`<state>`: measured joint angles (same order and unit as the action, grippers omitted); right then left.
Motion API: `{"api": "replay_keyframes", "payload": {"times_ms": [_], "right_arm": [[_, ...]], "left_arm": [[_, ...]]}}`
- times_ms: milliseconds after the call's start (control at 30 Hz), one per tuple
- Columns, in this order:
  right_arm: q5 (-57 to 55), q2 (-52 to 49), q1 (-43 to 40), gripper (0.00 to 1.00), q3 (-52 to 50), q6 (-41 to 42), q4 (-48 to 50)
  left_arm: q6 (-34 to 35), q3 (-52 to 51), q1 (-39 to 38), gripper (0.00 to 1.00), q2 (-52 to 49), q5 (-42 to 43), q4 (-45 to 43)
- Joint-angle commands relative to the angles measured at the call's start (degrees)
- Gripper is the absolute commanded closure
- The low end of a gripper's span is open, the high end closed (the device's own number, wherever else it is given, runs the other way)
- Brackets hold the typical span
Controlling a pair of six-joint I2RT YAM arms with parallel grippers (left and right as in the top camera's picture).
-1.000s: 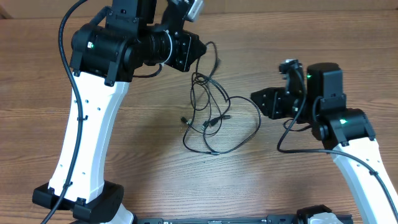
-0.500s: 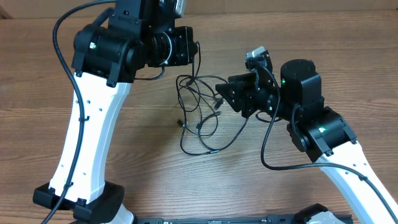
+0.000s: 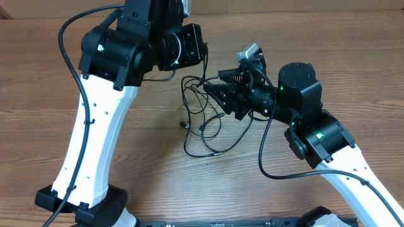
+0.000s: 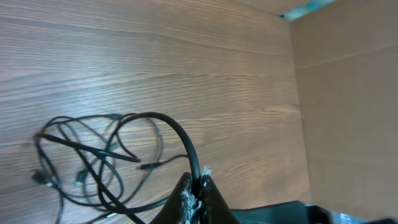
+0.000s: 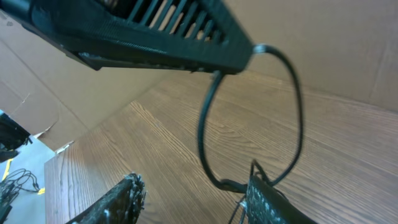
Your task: Untangle cables
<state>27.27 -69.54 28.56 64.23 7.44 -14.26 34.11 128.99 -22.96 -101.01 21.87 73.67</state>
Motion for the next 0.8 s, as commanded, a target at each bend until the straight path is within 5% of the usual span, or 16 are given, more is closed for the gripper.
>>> {"api": "replay_keyframes", "payload": {"times_ms": [0, 233, 267, 367, 500, 567, 600, 700, 767], "right_arm": [[0.24, 0.5, 0.37, 0.52, 1.53, -0.28, 0.79], [-0.76, 0.5, 0.37, 0.59, 1.53, -0.26, 1.14], [-1.36, 0.5, 0.37, 0.63, 1.53, -0.24, 1.14], [-1.97, 0.5, 0.37, 0.94, 1.53, -0.26, 1.11], [-1.95, 0.5, 0.37, 0.96, 1.53, -0.24, 0.9], [-2.4, 0.5, 0.37, 0.96, 1.53, -0.24, 0.9], [-4.24, 0.5, 0.35, 0.96, 1.53, 0.0, 0.7], [-9.16, 0.5, 0.33, 0.96, 1.51, 2.6, 0.07], [-12.0, 0.5, 0.31, 0.96, 1.53, 5.16, -0.17]], "left_arm": [[1.62, 0.92, -1.25, 0.96, 0.98, 2.86, -1.07], [1.92, 0.9, -2.78, 0.96, 0.98, 3.72, -1.73], [1.92, 0.92, -2.93, 0.96, 0.98, 3.74, -1.73], [1.88, 0.92, -2.95, 0.96, 0.98, 3.69, -1.68], [1.25, 0.92, -2.95, 0.96, 0.98, 3.61, -1.73], [-0.85, 0.92, -2.95, 0.81, 0.98, 3.5, -1.7], [-2.99, 0.92, -2.95, 0.51, 0.98, 3.19, -1.51], [-7.74, 0.92, -2.93, 0.34, 0.98, 1.38, -0.2], [-9.46, 0.9, -2.93, 0.33, 0.98, -2.16, 1.79]]}}
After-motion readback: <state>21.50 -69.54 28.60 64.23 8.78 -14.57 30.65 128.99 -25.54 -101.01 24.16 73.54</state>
